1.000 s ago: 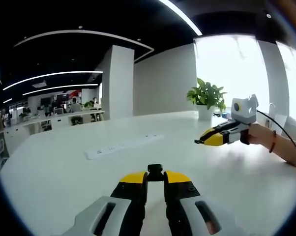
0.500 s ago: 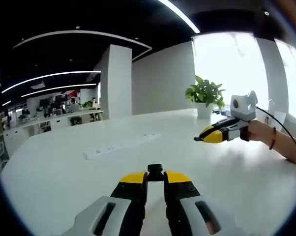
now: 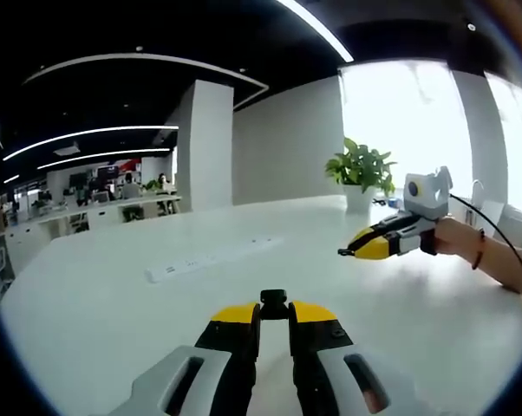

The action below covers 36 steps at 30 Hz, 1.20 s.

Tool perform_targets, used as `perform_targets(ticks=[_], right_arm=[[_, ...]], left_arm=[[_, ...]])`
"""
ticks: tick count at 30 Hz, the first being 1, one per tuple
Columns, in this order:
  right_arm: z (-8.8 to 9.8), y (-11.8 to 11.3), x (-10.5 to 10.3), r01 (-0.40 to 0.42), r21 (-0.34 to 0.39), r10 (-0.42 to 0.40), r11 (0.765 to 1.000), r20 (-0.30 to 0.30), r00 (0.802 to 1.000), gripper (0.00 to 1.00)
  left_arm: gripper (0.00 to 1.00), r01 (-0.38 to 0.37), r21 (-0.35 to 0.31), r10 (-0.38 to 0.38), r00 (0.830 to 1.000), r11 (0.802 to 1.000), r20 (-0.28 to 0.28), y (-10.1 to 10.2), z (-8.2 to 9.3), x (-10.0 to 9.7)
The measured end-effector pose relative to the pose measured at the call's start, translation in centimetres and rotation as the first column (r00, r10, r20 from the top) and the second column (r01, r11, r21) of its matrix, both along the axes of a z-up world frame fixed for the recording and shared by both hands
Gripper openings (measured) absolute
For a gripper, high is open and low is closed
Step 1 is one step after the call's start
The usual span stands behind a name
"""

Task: Snap the two parts of the plastic buckle together until the buckle closes and remains connected.

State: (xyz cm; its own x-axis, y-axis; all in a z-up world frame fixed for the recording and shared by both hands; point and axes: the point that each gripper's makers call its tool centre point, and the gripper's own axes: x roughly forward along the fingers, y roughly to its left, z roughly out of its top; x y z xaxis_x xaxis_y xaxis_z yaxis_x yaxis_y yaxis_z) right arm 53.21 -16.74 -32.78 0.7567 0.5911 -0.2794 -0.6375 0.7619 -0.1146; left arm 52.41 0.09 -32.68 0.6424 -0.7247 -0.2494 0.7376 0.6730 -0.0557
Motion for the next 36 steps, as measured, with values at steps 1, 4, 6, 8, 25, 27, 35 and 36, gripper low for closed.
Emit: perform_targets(ticks=[1,4,6,8,25,27,35,36], right_arm=[[0.1,-0.1,0.0,0.001,0.003,-0.001,1.0,0.004,1.0,0.11],[0.2,-0.1,-0.1,0.001,0.005,-0.001,1.0,0.009,1.0,0.11],[0.2,-0.4,0.0,0.005,-0.012,-0.004,1.0,0.011,1.0,0.11],[0.4,-0.5,0.0,0.004,0.002,-0.004,1.0,0.013,1.0,0.11],[0.3,-0.4,-0.5,0.01,0.011,-0.01,1.0,0.008,1.0,0.11],[0.1,-0.4,-0.5,0.011,0.007,-0.011,1.0,0.002,1.0,0.11],[0.2,-0.1,-0.5,0.008,0.001,-0.008,1.0,0.005,1.0,0.11],[0.1,-0.1,-0.6,0.009,-0.005,-0.008,1.0,0.004,1.0,0.11]], left_arm=[[0.12,0.001,0.001,-0.001,1.0,1.0,0.001,0.0,0.0,-0.1],[0.12,0.009,0.027,-0.009,1.0,1.0,0.013,0.0,-0.1,0.0],[0.12,0.009,0.026,-0.01,1.0,1.0,0.01,0.0,-0.2,0.0],[0.12,0.011,0.028,-0.012,1.0,1.0,0.009,0.0,-0.2,0.0],[0.12,0.035,0.058,-0.036,0.999,0.998,0.007,-0.3,-0.6,-0.9],[0.12,0.03,0.069,-0.031,0.999,0.997,0.008,-0.2,-0.7,-0.9],[0.12,0.032,0.042,-0.031,0.999,0.999,-0.008,0.0,-0.5,-1.1],[0.12,0.031,0.043,-0.031,0.999,0.999,-0.009,0.1,-0.5,-1.2]])
